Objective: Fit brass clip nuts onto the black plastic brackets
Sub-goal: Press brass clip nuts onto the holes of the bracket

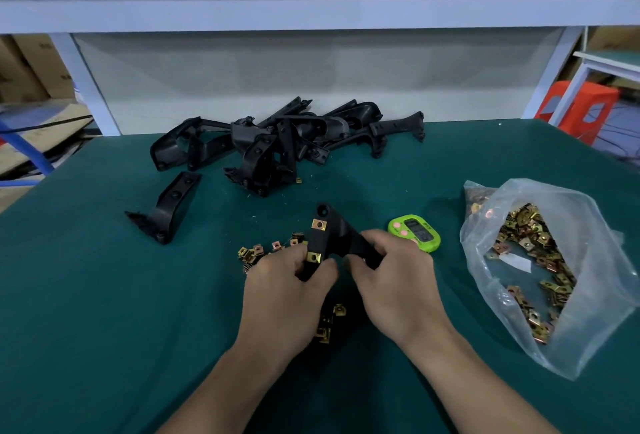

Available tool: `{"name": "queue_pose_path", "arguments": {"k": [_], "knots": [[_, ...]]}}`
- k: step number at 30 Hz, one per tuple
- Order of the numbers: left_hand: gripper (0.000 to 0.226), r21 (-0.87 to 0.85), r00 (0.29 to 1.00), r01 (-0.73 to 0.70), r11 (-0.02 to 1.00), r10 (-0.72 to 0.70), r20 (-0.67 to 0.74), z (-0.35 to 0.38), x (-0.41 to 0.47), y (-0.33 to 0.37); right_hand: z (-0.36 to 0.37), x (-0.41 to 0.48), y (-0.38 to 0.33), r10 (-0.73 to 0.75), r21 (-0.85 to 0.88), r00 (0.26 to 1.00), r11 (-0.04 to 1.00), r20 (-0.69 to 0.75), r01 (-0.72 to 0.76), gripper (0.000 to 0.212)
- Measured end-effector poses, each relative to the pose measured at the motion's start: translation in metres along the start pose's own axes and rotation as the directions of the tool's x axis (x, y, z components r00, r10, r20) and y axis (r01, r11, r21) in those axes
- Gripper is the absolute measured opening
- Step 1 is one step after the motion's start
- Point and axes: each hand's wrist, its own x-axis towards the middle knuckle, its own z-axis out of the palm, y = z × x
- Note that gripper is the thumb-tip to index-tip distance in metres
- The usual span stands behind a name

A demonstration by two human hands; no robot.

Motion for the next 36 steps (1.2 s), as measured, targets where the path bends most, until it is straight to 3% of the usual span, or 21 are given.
{"name": "queue_pose_path", "arguments": {"k": [5, 16, 22, 26, 31, 34, 36], "knots": [[0.033, 0.085, 0.995, 0.023, 0.996, -0.015, -0.095, 0.000, -0.006, 0.002, -0.001, 0.002, 0.003, 0.024, 0.000, 0.999, 1.000, -0.025, -0.024, 0.008], [0.045, 0.138, 0.988, -0.131, 0.982, 0.141, -0.060, -0.003, -0.004, -0.005, 0.001, 0.002, 0.004, 0.011, 0.033, 0.998, 0.999, 0.063, -0.013, 0.007], [0.041, 0.097, 0.990, -0.129, 0.987, 0.133, -0.047, -0.004, -0.005, -0.005, 0.001, 0.003, 0.005, -0.019, 0.057, 0.997, 0.998, 0.078, 0.014, 0.013], [0.035, -0.021, 0.998, -0.050, 0.999, 0.049, -0.026, -0.003, -0.005, -0.002, -0.002, 0.001, 0.003, 0.000, 0.084, 0.991, 0.996, 0.134, -0.011, 0.017], [0.026, -0.192, 0.998, 0.006, 0.981, 0.006, 0.064, -0.009, -0.003, 0.007, -0.004, 0.003, 0.000, 0.021, 0.131, 0.995, 0.991, 0.101, -0.035, 0.014], [0.025, -0.429, 0.981, 0.193, 0.882, -0.164, 0.105, -0.012, 0.000, 0.008, -0.004, 0.003, -0.002, 0.021, 0.157, 0.994, 0.987, 0.112, -0.039, 0.010], [0.021, -0.494, 0.957, 0.290, 0.819, -0.251, 0.146, -0.013, 0.001, 0.008, -0.003, 0.003, -0.002, 0.002, 0.152, 0.994, 0.988, 0.112, -0.019, 0.012]]}}
